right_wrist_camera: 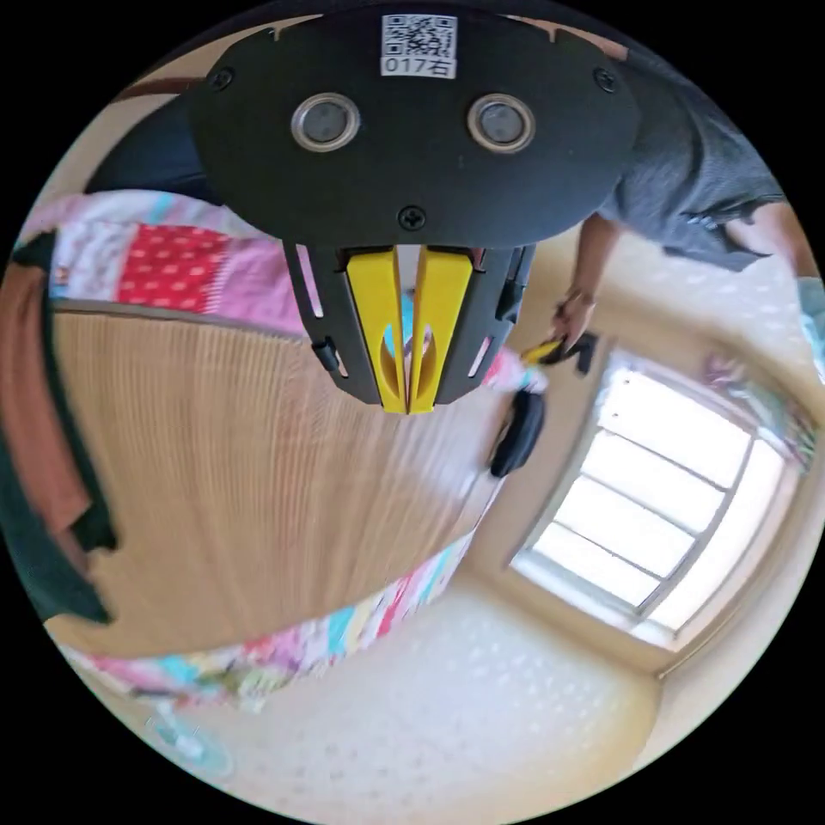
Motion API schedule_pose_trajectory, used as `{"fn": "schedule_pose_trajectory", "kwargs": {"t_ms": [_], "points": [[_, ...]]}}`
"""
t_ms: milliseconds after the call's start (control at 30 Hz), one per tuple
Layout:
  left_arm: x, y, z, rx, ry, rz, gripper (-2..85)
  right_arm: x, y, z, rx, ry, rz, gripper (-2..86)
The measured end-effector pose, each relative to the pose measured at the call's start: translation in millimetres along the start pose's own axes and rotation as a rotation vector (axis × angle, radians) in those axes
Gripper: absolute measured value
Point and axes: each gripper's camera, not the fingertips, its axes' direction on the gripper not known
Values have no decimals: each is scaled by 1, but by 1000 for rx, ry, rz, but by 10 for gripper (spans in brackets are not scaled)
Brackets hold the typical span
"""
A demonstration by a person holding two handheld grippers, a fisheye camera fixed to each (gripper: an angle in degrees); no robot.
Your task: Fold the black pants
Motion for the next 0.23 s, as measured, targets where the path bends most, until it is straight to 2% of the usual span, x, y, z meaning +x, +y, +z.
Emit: {"fn": "schedule_pose_trajectory", "kwargs": {"t_ms": [67,233], "points": [[-21,-43,-53,87,-113,-12,113,30,3,33,-173,-81,110,4],[-56,-122,-157,330,-243,-67,135,57,21,34,-381,-43,137,3]]}}
